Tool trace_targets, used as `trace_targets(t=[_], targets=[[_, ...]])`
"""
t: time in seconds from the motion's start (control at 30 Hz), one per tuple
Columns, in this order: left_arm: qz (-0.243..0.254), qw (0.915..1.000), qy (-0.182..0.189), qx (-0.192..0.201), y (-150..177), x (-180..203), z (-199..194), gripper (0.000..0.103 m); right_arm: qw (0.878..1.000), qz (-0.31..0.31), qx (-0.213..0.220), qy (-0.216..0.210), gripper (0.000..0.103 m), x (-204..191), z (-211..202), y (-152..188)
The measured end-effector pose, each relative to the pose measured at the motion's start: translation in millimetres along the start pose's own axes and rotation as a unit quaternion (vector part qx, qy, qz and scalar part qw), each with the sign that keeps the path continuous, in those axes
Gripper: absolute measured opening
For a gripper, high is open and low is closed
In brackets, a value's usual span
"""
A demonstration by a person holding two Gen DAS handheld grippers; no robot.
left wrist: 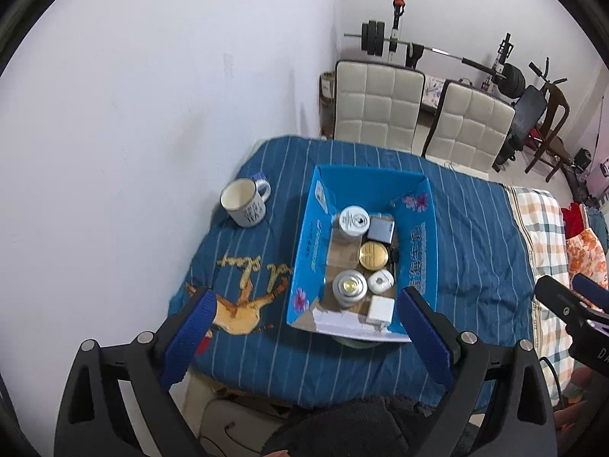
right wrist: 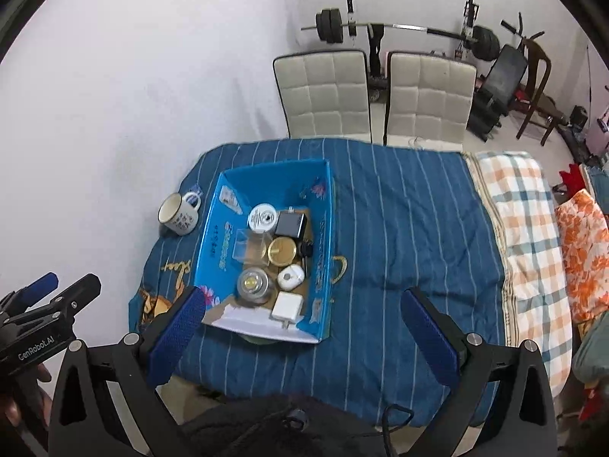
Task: Organize rigid objects
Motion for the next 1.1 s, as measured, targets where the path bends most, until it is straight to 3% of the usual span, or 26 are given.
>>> trace_targets(t=[0.13,1.1], targets=[[0.008,0.9998,-0.004,0.015,-3.8,1.9,-4.4,0.097,1.0,-0.001,0.01,0.002,0.103,0.2,-4.7,-2.8],[0.008,0.9997,0.007,0.02,-6.2,5.9,-4.4,0.097,1.0,0.003,0.012,0.008,0.103,-1.3,-8.4,-6.3]])
Point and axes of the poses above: each gripper's, at about its wrist camera, not at the fingertips, and z roughly the way its jaws point, x to its right, y to its underside, the point moved 4 cm from there along z, roughly the way its jaws point, and after that the axes turned 1 degree about -x, right-handed, at the moved point
